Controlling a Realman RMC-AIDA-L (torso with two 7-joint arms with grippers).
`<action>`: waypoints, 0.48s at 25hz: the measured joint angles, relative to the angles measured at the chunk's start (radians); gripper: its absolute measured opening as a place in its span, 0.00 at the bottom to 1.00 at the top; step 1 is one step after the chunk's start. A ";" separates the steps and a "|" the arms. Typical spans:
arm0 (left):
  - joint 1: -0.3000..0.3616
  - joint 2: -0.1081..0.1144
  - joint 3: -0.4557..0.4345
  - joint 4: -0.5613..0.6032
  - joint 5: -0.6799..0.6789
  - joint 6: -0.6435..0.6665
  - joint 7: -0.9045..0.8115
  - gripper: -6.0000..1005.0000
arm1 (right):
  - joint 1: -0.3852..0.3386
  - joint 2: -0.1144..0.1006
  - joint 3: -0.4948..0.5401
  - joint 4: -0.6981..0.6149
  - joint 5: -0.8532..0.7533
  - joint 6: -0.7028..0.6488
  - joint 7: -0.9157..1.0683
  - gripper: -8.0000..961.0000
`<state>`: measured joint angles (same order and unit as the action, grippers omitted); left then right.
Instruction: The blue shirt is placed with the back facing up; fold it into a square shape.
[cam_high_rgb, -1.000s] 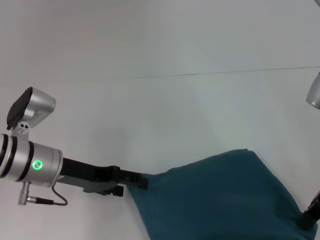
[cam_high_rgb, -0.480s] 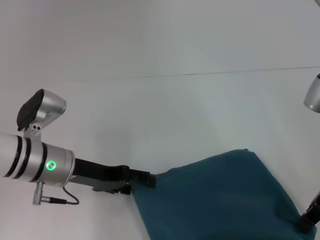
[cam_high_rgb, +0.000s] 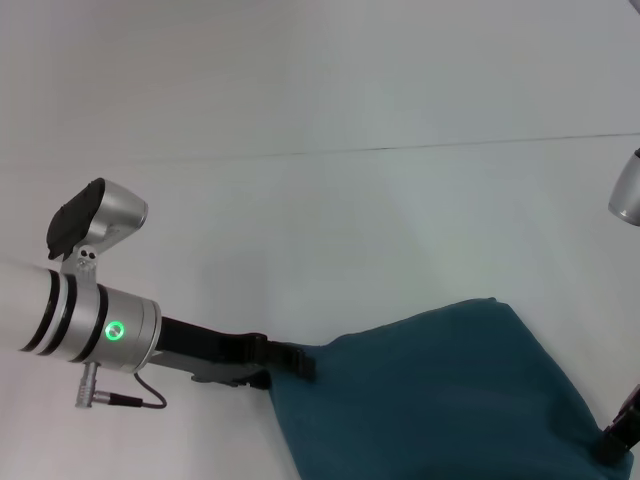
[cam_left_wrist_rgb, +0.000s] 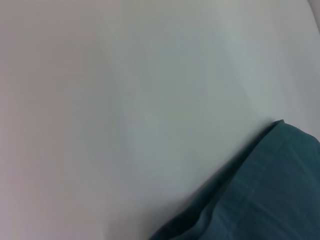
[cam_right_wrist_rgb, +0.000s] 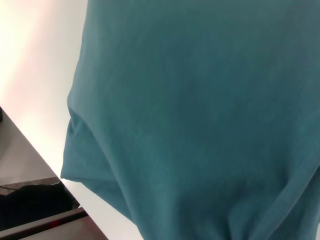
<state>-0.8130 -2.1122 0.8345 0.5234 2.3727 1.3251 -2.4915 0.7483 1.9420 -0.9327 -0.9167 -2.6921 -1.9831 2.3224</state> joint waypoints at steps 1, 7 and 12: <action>0.000 0.000 0.000 0.000 -0.002 0.000 0.002 0.88 | 0.000 0.000 0.000 0.000 0.000 0.000 0.000 0.04; -0.001 0.000 0.001 0.000 -0.006 0.007 0.022 0.75 | 0.004 0.000 0.000 -0.001 0.000 0.001 0.000 0.04; -0.004 -0.009 0.002 0.000 -0.009 0.010 0.059 0.54 | 0.005 0.001 0.000 -0.001 0.000 0.001 0.000 0.04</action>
<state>-0.8173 -2.1209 0.8360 0.5230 2.3639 1.3352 -2.4325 0.7537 1.9429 -0.9327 -0.9172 -2.6921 -1.9818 2.3224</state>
